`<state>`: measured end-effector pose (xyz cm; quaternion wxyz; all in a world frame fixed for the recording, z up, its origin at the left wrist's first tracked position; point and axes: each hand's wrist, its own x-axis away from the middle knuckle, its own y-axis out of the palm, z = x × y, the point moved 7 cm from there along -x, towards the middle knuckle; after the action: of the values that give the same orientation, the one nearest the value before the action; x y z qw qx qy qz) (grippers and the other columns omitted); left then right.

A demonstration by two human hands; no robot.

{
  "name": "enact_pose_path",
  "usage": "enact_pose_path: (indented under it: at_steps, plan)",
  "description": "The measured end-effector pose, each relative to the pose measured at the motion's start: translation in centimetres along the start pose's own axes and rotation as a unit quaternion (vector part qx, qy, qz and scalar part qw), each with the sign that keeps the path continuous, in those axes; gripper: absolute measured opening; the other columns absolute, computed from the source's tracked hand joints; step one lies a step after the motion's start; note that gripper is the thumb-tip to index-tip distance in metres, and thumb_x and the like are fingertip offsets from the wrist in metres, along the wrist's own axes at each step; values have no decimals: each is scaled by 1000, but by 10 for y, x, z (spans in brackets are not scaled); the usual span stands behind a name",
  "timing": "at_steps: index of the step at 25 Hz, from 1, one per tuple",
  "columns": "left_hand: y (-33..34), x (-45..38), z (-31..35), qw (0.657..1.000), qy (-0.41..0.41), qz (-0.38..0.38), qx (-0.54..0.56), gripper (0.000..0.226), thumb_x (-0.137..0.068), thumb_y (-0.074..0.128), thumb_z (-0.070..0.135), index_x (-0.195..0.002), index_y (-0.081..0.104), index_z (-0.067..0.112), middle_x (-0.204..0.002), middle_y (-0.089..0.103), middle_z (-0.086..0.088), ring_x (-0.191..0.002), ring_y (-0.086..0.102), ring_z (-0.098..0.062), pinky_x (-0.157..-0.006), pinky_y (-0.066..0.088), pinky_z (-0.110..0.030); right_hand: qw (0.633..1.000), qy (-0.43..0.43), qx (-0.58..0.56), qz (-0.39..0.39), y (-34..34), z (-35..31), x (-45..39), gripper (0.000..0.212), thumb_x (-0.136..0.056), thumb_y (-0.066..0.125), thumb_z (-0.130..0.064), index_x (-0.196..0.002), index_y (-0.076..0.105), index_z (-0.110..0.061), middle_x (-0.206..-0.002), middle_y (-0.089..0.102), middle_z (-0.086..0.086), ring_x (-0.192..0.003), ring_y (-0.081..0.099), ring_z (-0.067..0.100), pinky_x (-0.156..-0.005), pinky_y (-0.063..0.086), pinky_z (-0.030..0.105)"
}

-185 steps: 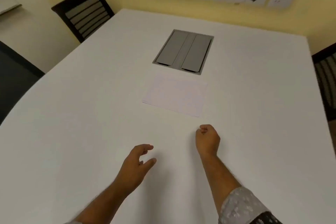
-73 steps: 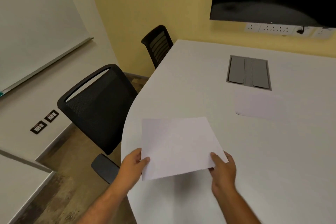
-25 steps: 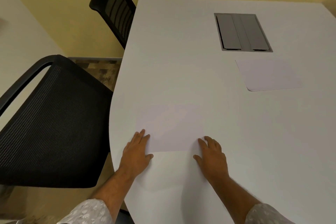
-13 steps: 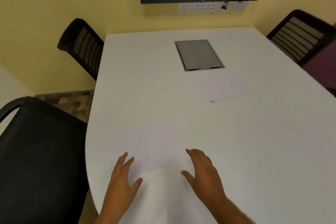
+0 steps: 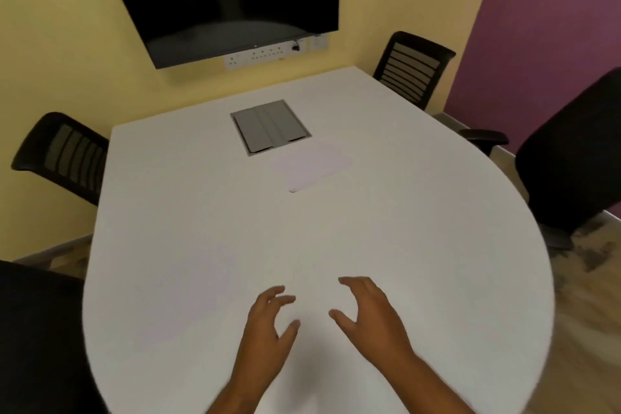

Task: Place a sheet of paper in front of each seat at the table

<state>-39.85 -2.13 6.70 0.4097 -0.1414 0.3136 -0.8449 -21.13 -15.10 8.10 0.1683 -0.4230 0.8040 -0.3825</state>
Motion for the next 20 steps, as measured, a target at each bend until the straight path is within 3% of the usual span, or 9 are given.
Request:
enact_pose_path:
  at_steps: [3, 7, 13, 16, 20]
  plan:
    - [43, 9, 72, 1000, 20, 22, 6, 35, -90, 78, 22, -121, 68, 32, -137, 58, 15, -131, 54, -4, -111, 47, -34, 1000, -11, -22, 1, -55, 43, 23, 58, -91, 68, -57, -144, 51, -40, -144, 50, -22, -131, 52, 3, -102, 50, 26]
    - [122, 44, 162, 999, 32, 20, 24, 33, -91, 77, 26, -119, 65, 38, -128, 60, 23, -122, 54, 10, -103, 53, -32, 999, -8, -51, -16, -133, 128, 67, 57, -90, 67, -60, -141, 48, -45, -139, 49, -28, -124, 54, -1, -95, 50, 21]
    - [211, 46, 262, 997, 69, -22, -2, 36, -90, 78, 32, -122, 63, 37, -128, 61, 19, -120, 58, 0, -100, 40, -14, 997, 15, -76, 15, -234, 227, 100, 51, -91, 68, -58, -138, 52, -46, -134, 51, -28, -113, 55, -6, -87, 43, 11]
    - [244, 21, 298, 997, 78, -25, 8, 35, -90, 78, 30, -122, 64, 36, -127, 60, 19, -118, 56, 4, -98, 37, -9, 997, 6, -64, 37, -277, 261, 84, 49, -94, 69, -51, -139, 55, -40, -132, 53, -23, -113, 53, -4, -96, 46, 18]
    - [295, -19, 310, 997, 48, -25, 63, 36, -90, 78, 29, -122, 64, 38, -128, 58, 25, -121, 53, 10, -96, 39, -13, 998, 8, -44, 48, -320, 300, 47, 46, -94, 70, -48, -138, 56, -39, -130, 54, -24, -112, 54, -5, -89, 42, 12]
